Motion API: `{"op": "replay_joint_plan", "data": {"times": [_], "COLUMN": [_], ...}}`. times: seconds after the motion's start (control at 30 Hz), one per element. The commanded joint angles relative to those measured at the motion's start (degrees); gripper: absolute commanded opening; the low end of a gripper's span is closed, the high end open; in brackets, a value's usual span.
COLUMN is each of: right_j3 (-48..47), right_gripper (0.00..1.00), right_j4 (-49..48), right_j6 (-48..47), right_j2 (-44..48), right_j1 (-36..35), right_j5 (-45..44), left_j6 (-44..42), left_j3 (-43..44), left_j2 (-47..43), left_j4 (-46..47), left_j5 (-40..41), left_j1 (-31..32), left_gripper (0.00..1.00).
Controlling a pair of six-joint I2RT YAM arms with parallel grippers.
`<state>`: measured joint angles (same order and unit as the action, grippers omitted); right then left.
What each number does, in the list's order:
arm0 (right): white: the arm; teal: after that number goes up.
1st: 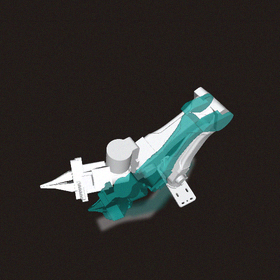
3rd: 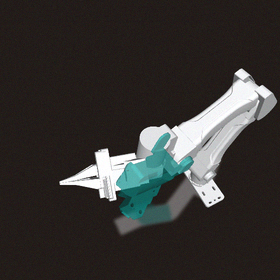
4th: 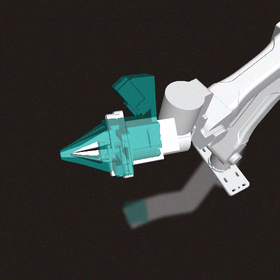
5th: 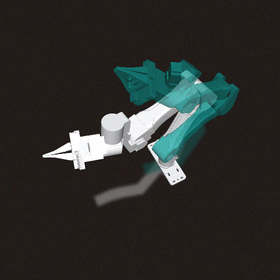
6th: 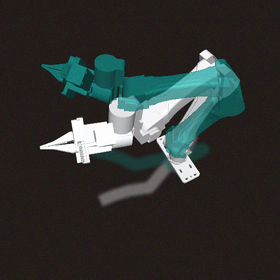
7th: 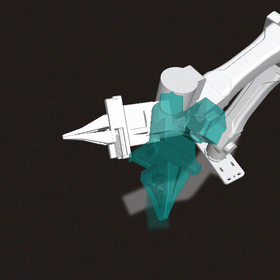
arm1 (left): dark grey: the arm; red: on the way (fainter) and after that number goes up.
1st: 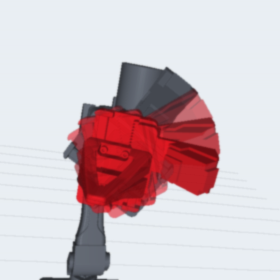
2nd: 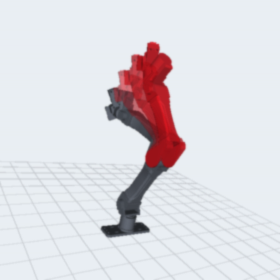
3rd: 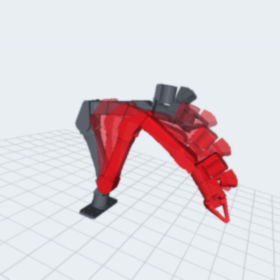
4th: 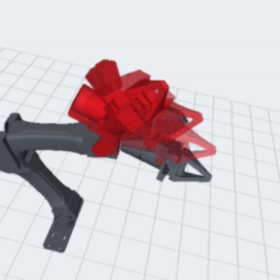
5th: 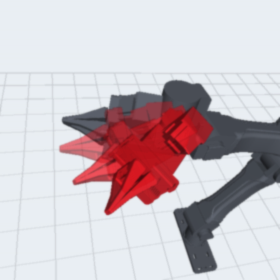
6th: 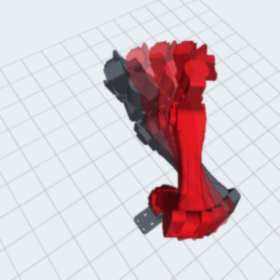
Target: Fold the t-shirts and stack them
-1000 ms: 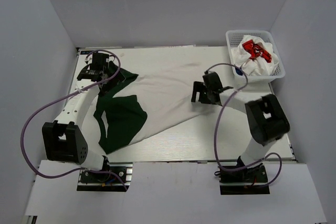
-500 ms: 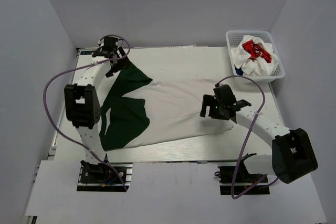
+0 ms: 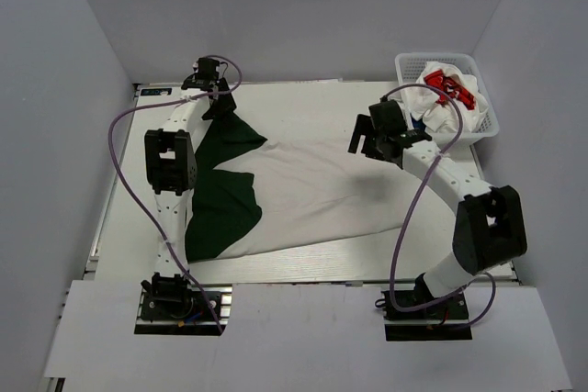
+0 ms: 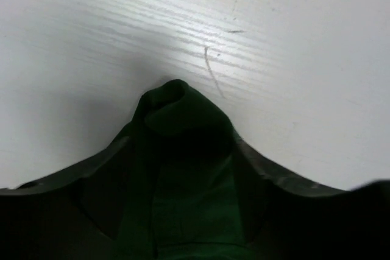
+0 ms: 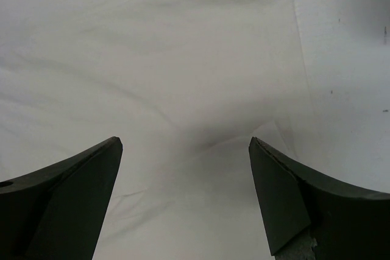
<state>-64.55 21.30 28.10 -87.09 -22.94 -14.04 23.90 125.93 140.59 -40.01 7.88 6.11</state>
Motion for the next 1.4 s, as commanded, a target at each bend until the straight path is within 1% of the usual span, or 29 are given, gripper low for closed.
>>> {"op": "replay_joint_plan", "data": {"times": [0.0,0.03,0.07,0.1,0.13,0.17,0.23,0.27,0.43,0.47,0.57,0.6,0.63,0.67,0.7,0.77,0.8,0.9,0.93,1.0,1.03,1.07,1.1,1.13,1.17,1.27,1.37], "right_j3": [-6.0,-6.9,-8.5,-8.8,-9.2,-10.2,-11.1,-11.7,-13.8,-14.1,-15.2,-15.5,-15.5,-15.9,-16.5,-17.7,-18.3,-23.4,-28.7,-34.1,-36.1,-39.9,-43.9,-45.6,-50.1,-53.8,-54.5], "right_gripper": [0.90,0.90,0.90,0.90,0.90,0.90,0.90,0.90,0.90,0.90,0.90,0.90,0.90,0.90,0.90,0.90,0.90,0.90,0.90,0.90,0.90,0.90,0.90,0.90,0.90,0.90,0.90], "right_j4": [1.4,1.9,2.5,2.5,2.9,3.4,4.3,4.6,4.8,4.7,4.5,4.3,4.0,3.5,3.7,2.7,2.4,3.0,4.4,7.1,8.2,9.1,11.1,11.8,12.3,13.3,13.6], "right_j6": [-0.6,-0.6,-0.6,-0.9,-0.9,-1.3,-1.6,-1.6,-2.3,-2.3,-2.5,-2.5,-2.4,-2.3,-2.4,-2.3,-2.5,-2.7,-2.1,-1.6,-0.6,-0.2,-0.1,-0.1,-1.1,-2.3,-3.0], "right_j2": [-3.9,-5.5,-6.8,-7.4,-8.3,-8.7,-10.2,-10.9,-12.3,-12.6,-13.8,-14.1,-14.8,-15.1,-15.5,-17.1,-18.5,-23.5,-26.4,-30.7,-32.2,-36.5,-38.0,-39.4,-42.8,-46.1,-47.8], "right_j1": [0.9,1.0,1.1,1.1,1.2,1.7,1.8,2.1,2.9,3.0,3.3,3.3,3.3,3.6,3.3,3.6,3.5,3.6,3.6,3.5,3.6,3.5,3.7,3.9,4.0,5.1,6.1], "right_j5": [-3.8,-4.5,-5.2,-6.8,-7.1,-7.5,-8.9,-9.4,-8.4,-8.4,-7.9,-7.8,-7.3,-7.1,-6.6,-6.9,-6.9,-8.5,-9.1,-11.7,-12.7,-13.3,-14.7,-16.0,-15.6,-15.7,-16.6], "left_j6": [0.7,0.7,1.6,1.6,2.1,2.1,2.1,2.1,2.1,2.1,1.6,1.6,1.6,1.6,1.1,1.1,1.1,1.1,1.1,0.5,0.5,-0.1,-0.8,-0.8,-1.5,-2.9,-3.4], "left_j3": [0.8,0.8,0.8,0.3,0.3,0.3,2.1,2.8,2.3,2.3,1.8,1.8,1.2,1.2,1.2,1.2,1.7,1.2,-0.3,-2.4,-5.1,-6.6,-8.2,-11.3,-12.8,-18.2,-24.0], "left_j2": [-2.3,-2.3,-2.3,-2.3,-1.6,-1.6,0.7,1.3,1.9,1.9,1.9,1.9,1.9,1.9,1.9,1.9,1.9,0.0,-0.9,-3.2,-6.0,-7.5,-9.0,-10.5,-13.2,-17.2,-22.5], "left_j4": [5.2,6.1,6.8,7.4,8.4,8.5,6.8,6.0,4.8,4.8,3.7,3.7,3.7,3.7,3.7,3.7,3.7,3.7,4.5,5.8,6.4,7.0,7.6,8.2,9.1,10.3,11.9], "left_j5": [-2.6,-3.9,-4.5,-5.2,-5.2,-5.8,-4.5,-3.6,-1.1,-0.4,1.4,1.4,1.4,1.4,1.4,1.4,1.4,2.0,2.0,2.0,2.0,2.0,2.0,2.0,2.0,-1.0,-1.6], "left_j1": [-0.1,-0.1,-0.1,-0.1,-0.1,-0.1,-0.1,-0.1,-0.1,-0.1,-0.1,-0.1,-0.1,-0.1,-0.1,-0.1,-0.1,-0.1,-0.1,-0.1,-0.1,0.4,0.4,0.4,0.4,0.4,0.9], "left_gripper": [0.72,0.62,0.59,0.59,0.54,0.51,0.51,0.49,0.49,0.51,0.53,0.51,0.48,0.42,0.24,0.03,0.00,0.00,0.00,0.00,0.00,0.00,0.00,0.00,0.00,0.00,0.00]}}
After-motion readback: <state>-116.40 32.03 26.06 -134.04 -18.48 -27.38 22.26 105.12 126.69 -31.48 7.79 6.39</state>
